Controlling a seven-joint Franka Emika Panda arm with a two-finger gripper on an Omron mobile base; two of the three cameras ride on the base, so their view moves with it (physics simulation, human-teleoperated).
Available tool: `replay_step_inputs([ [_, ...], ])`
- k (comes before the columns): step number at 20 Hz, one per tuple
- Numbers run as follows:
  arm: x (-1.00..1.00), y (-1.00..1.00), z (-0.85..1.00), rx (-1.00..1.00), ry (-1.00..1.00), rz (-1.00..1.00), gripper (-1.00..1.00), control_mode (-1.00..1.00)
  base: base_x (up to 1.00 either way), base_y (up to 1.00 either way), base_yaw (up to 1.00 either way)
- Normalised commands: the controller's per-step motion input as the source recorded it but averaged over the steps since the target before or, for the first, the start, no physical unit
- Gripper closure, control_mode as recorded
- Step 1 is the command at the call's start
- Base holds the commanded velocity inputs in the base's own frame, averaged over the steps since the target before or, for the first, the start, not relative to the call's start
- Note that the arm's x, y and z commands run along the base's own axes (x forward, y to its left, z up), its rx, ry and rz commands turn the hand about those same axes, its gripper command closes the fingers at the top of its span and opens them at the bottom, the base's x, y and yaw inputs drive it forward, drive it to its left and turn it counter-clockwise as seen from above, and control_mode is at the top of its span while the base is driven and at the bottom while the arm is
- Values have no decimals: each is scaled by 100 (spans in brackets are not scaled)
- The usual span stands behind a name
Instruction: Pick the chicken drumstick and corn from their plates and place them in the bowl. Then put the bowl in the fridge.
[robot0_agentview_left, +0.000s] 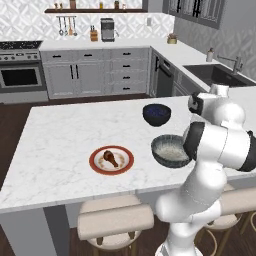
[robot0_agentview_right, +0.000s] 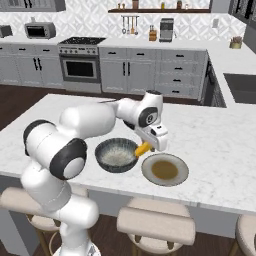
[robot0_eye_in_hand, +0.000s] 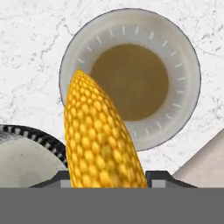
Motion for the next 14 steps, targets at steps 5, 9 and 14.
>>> replay_step_inputs([
  [5, 0, 100, 7, 0, 4, 6, 100, -100, 0, 0, 0],
  [9, 19, 86, -6, 0, 9, 3, 100, -100, 0, 0, 0],
  [14, 24, 43, -28, 2, 9, 3, 100, -100, 0, 0, 0],
])
